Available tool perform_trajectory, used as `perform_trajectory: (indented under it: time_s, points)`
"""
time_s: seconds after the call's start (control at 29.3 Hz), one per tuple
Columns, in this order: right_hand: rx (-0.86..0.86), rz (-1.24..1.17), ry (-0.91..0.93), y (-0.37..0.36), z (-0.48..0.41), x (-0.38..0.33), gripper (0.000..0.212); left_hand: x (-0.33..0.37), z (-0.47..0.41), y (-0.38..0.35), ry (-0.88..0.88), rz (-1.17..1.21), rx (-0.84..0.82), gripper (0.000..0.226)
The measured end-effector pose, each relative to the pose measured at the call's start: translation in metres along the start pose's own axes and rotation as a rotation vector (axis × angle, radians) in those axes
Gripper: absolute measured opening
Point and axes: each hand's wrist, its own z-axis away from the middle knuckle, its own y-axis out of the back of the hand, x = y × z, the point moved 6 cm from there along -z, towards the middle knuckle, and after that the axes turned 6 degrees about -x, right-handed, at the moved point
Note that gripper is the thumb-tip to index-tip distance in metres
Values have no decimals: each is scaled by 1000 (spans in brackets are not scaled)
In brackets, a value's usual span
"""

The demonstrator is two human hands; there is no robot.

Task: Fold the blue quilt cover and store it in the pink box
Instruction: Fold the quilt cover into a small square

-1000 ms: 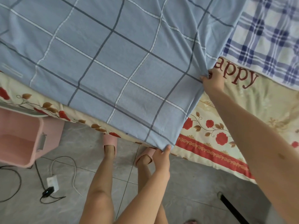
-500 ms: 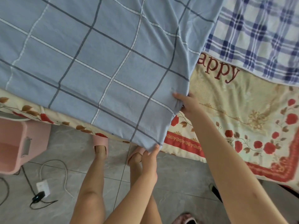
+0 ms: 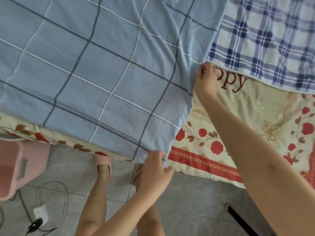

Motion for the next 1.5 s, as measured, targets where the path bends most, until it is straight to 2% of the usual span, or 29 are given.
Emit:
perform_trajectory:
  time_s: [0.07,0.14,0.27,0.38,0.48,0.62,0.72,0.85,0.99,1.06,1.13,1.2,1.3,1.37,1.5]
  points:
    - [-49,123,-4,-1,-24,-7,38,4,-21,43,-126,-257,264,52]
    - [-81,244,-49,1,-39,-10,38,-1,-53,73,-57,-373,314,76]
    - [-95,395,-121,-7,-47,-10,37,-5,-105,105,160,-360,143,115]
    - [-103,401,-116,-10,-54,-13,27,1,-140,122,242,-405,14,146]
    - [-154,272,-141,-8,-60,-9,26,-1,-156,122,326,-574,-175,165]
    - [-113,148,-79,7,-64,-12,15,-3,-158,123,398,-621,-240,171]
    - [-2,-21,-138,29,-64,1,9,-1,-158,123,401,-620,-261,170]
    - [-7,-58,-156,33,-73,7,9,0,-161,124,440,-619,-285,171]
    - [-19,-286,-327,16,-74,16,5,-1,-158,123,481,-620,-301,171]
    - [23,-469,-393,17,-83,10,17,0,-157,125,497,-624,-302,171]
    - [65,-533,-362,25,-100,-4,27,2,-159,126,510,-629,-299,172]
    - [50,-440,-309,29,-120,-20,39,3,-162,126,521,-629,-293,172]
    - [94,145,-185,38,-135,-44,48,4,-163,124,529,-631,-298,172]
    - [86,391,-107,35,-147,-51,44,4,-163,122,539,-635,-303,172]
    - [-29,375,-232,24,-164,-38,32,4,-164,122,560,-625,-322,172]
